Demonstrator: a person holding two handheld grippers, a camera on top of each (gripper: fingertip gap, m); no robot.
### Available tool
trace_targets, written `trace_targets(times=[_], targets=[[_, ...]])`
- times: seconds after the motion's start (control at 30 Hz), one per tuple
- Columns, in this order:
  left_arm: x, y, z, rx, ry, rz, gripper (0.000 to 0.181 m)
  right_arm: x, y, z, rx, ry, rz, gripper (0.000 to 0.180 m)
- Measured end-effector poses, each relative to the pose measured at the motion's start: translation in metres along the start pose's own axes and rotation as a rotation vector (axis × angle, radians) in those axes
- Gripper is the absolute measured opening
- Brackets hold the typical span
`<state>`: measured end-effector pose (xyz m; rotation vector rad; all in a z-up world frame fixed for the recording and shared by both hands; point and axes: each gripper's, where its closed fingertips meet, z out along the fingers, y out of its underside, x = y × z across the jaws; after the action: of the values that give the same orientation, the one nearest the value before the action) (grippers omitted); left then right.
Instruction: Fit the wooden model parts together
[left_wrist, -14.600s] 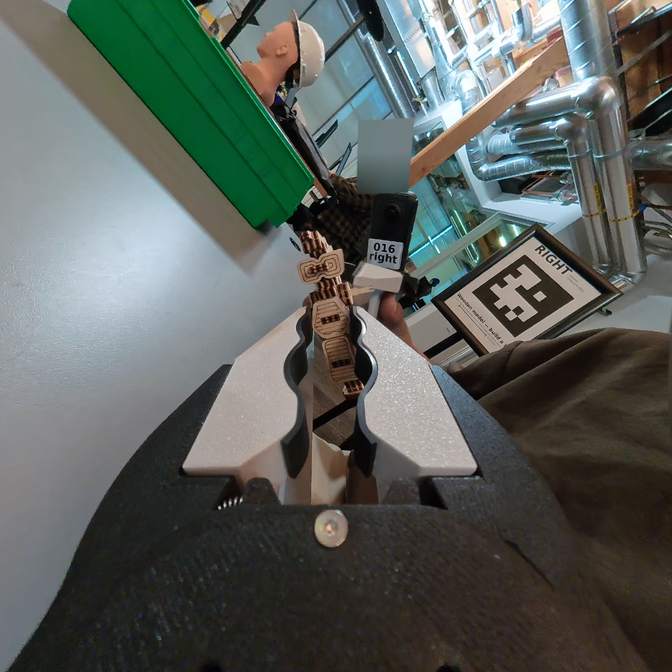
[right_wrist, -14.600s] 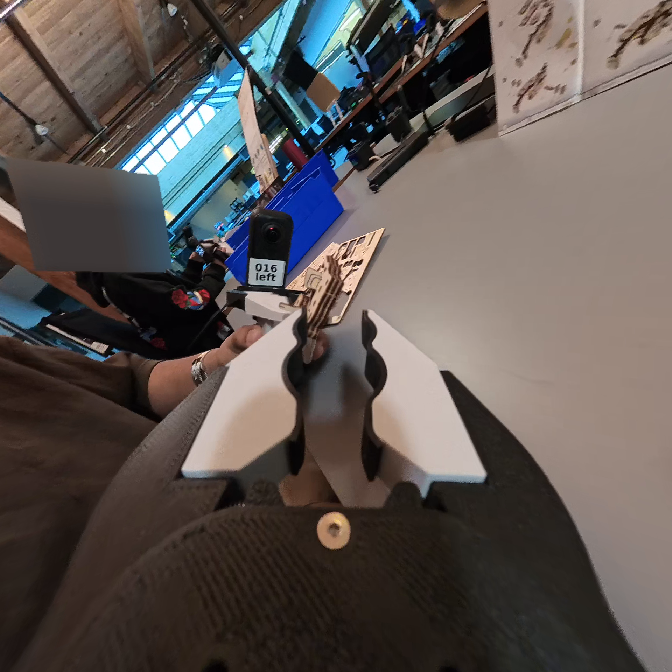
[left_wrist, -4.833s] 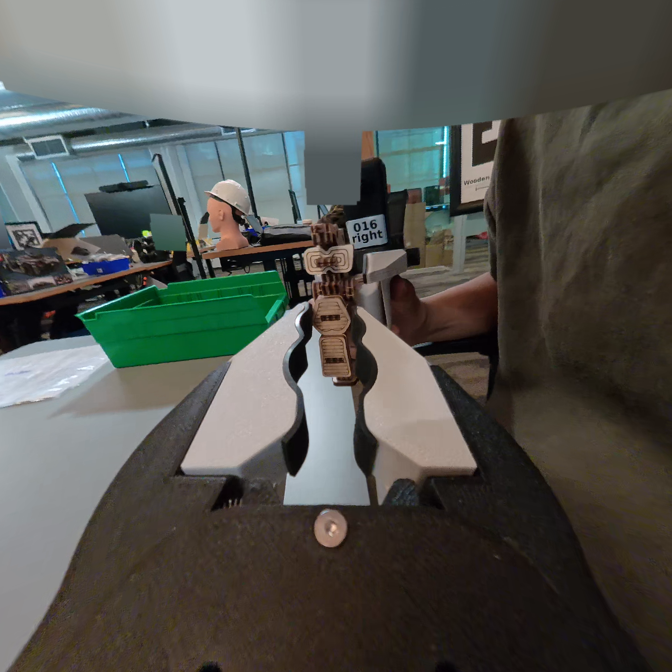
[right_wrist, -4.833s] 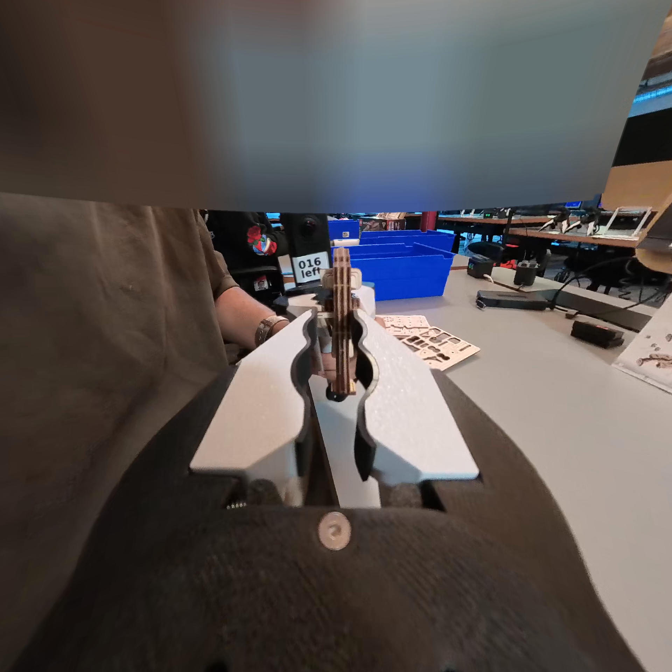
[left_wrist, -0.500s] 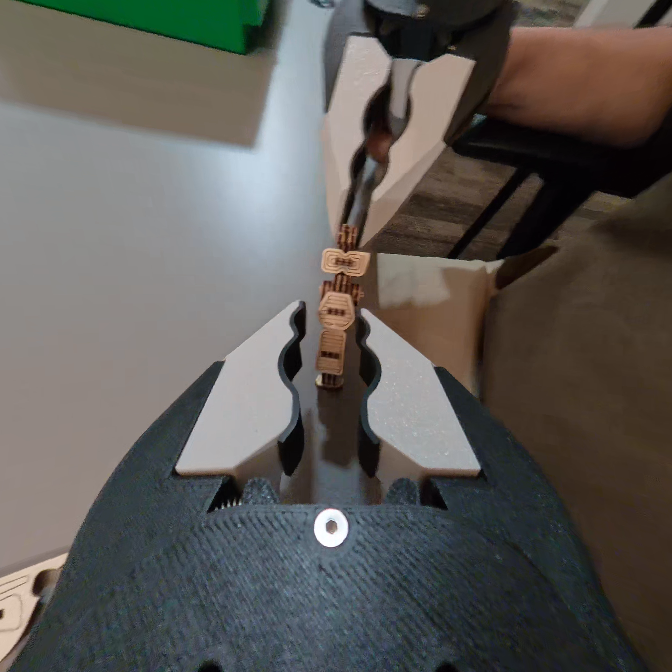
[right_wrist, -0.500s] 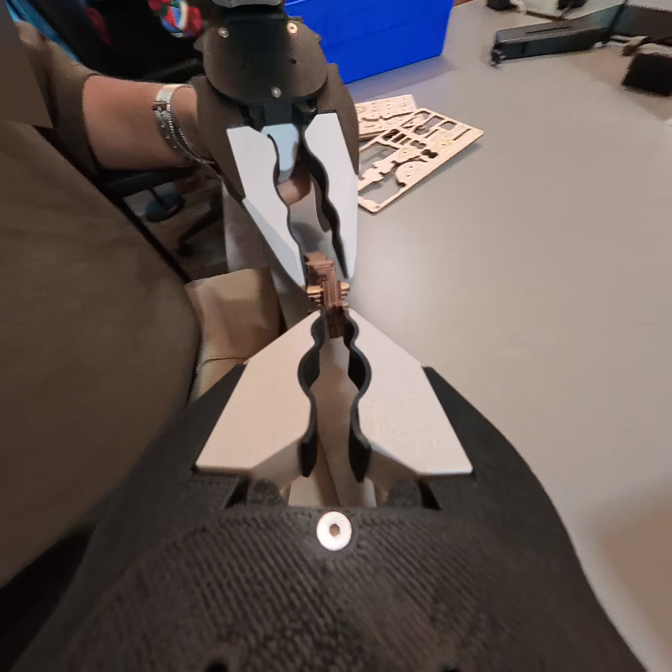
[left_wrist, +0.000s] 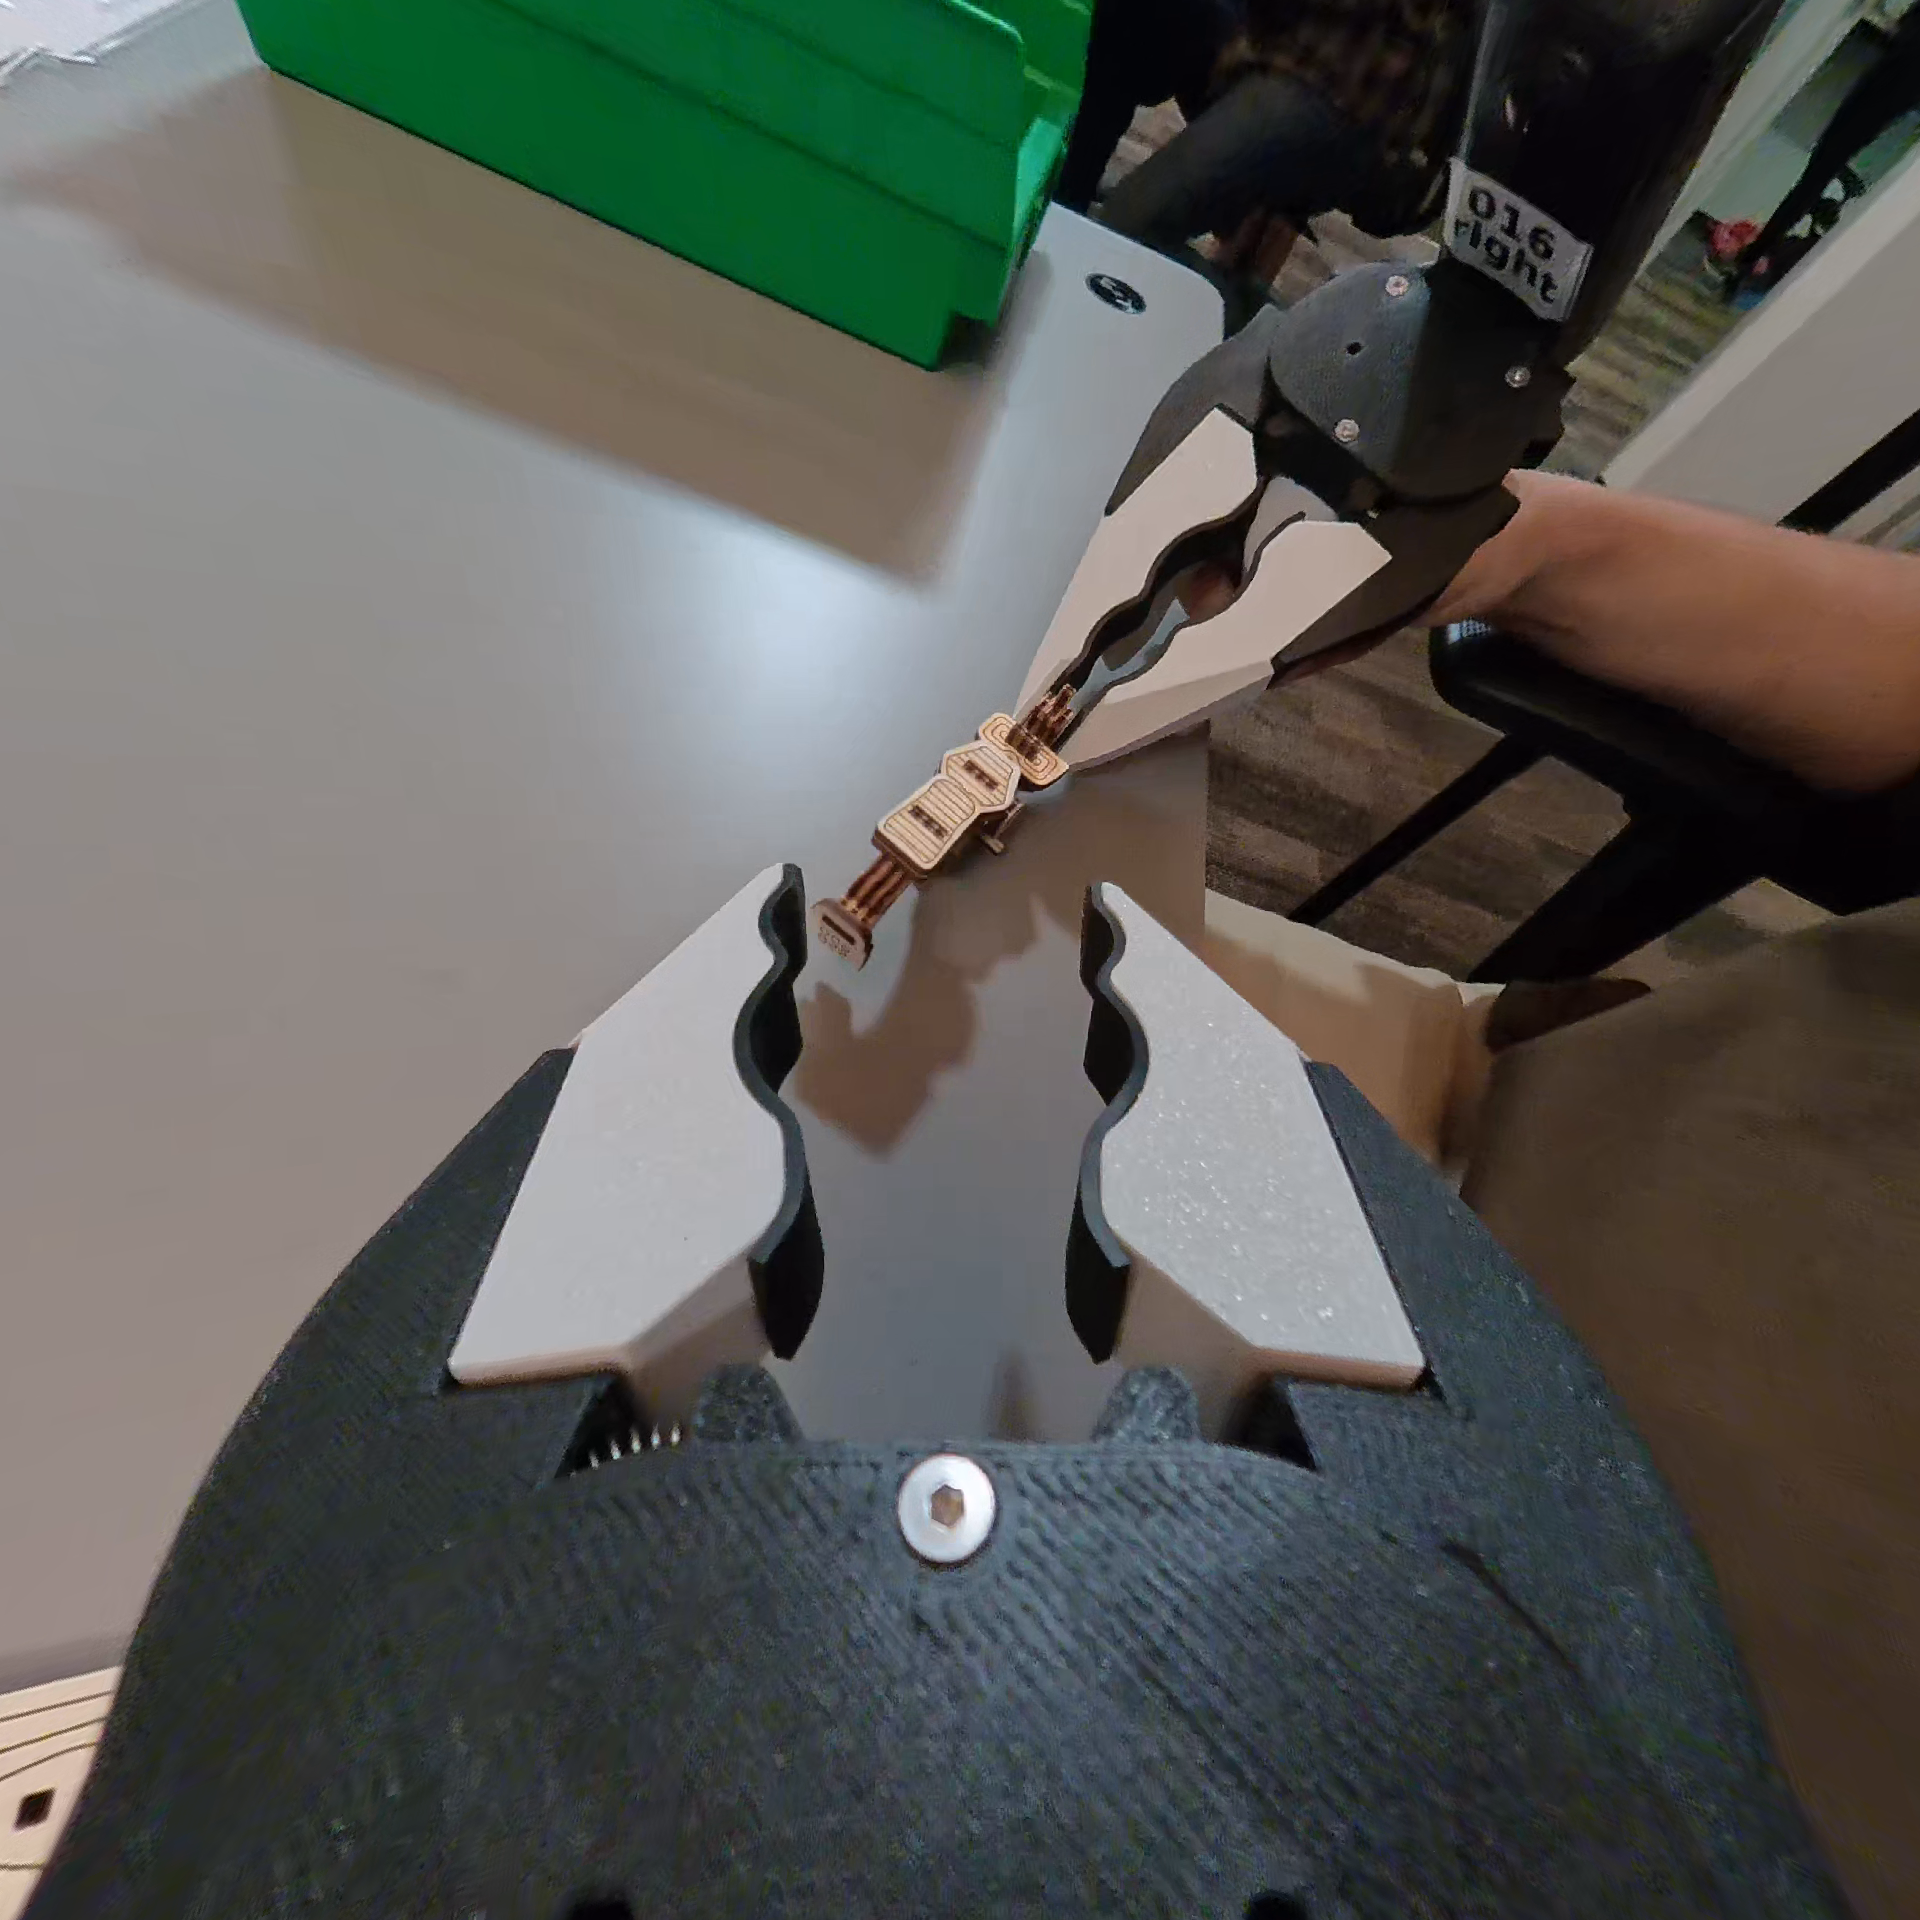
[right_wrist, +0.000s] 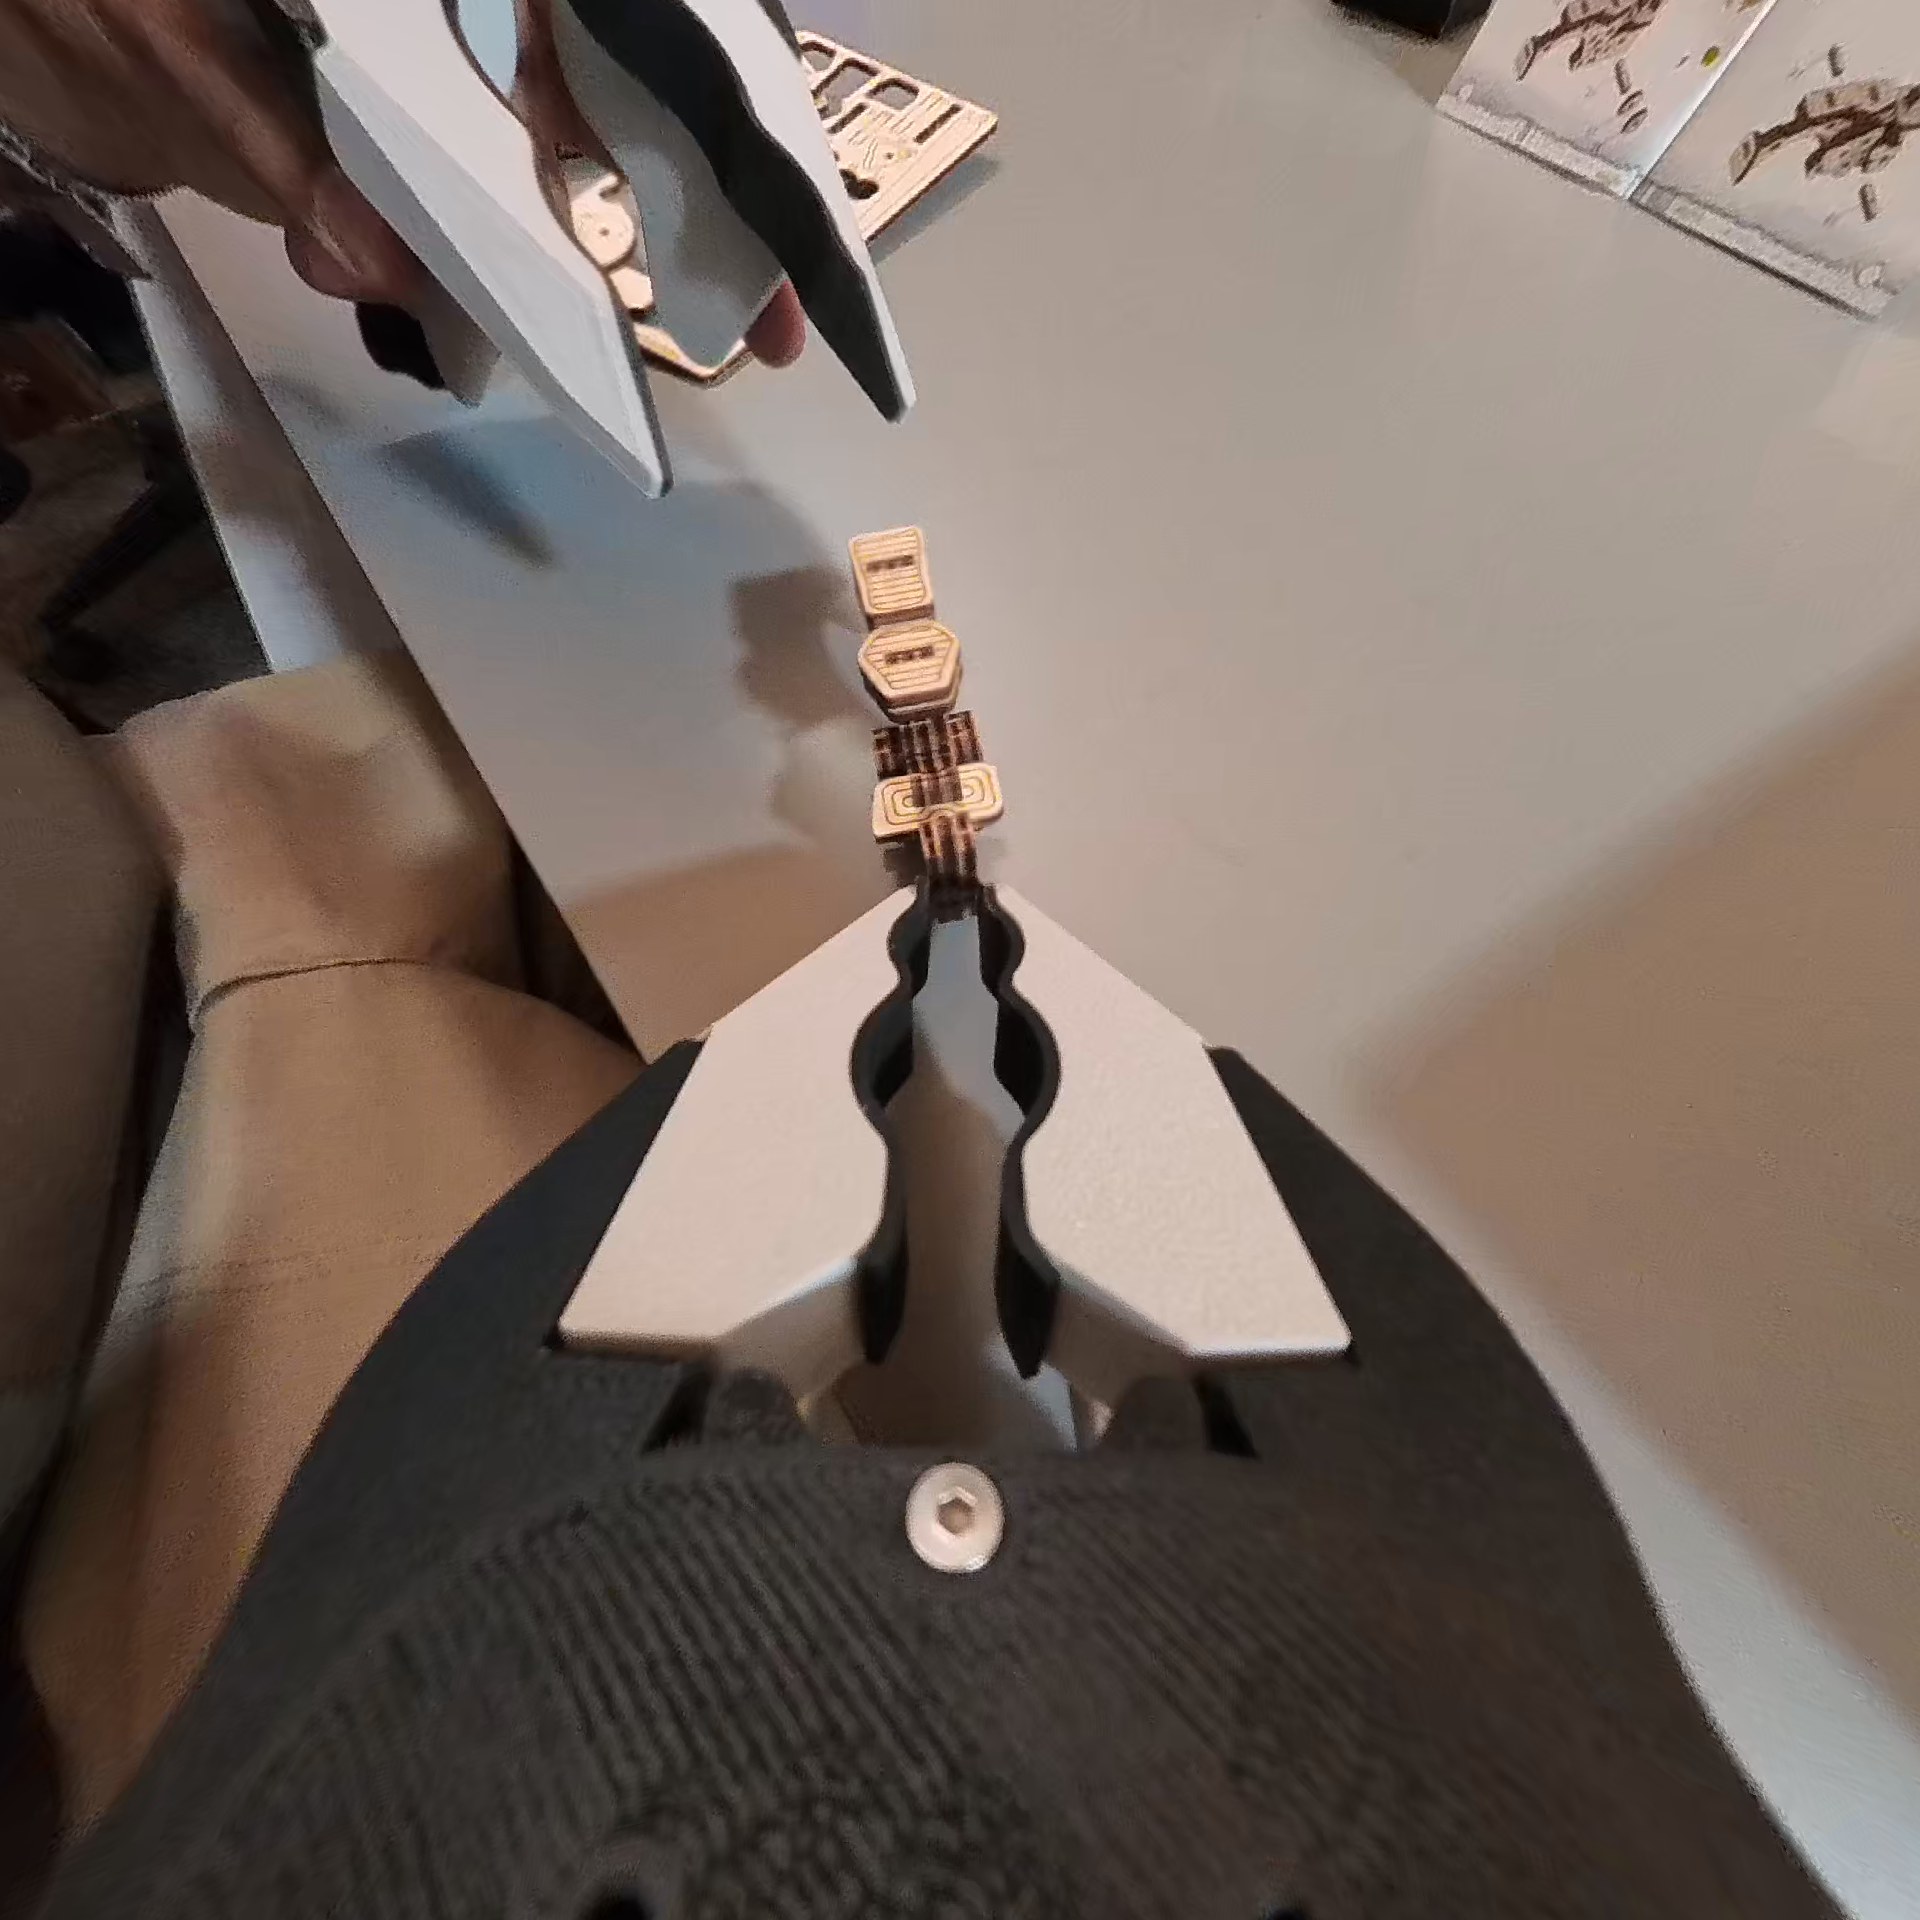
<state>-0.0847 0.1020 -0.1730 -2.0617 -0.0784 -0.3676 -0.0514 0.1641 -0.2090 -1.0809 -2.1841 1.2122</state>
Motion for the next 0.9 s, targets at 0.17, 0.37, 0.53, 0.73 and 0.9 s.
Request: trace_targets(times=[0.17,0.37,0.53,0.73,0.9], targets=[[0.001,0.003,-0.002,0.0,0.005,-0.016,0.045,0.004,0.0,0.005,-0.016,0.019,0.01,0.008],[0.007,0.009,-0.006,-0.017,0.01,-0.023,0.043,0.004,0.001,0.007,-0.038,0.008,0.018,0.017],[0.005,0.015,-0.009,-0.019,-0.022,-0.02,0.043,0.004,0.005,0.008,-0.081,0.006,0.005,0.031],[-0.001,0.012,-0.018,0.031,-0.055,-0.037,0.043,0.025,-0.019,-0.016,0.051,0.007,0.07,0.038],[0.008,0.006,-0.027,0.109,0.033,-0.042,0.038,0.032,-0.084,-0.051,0.413,0.06,0.113,0.055]])
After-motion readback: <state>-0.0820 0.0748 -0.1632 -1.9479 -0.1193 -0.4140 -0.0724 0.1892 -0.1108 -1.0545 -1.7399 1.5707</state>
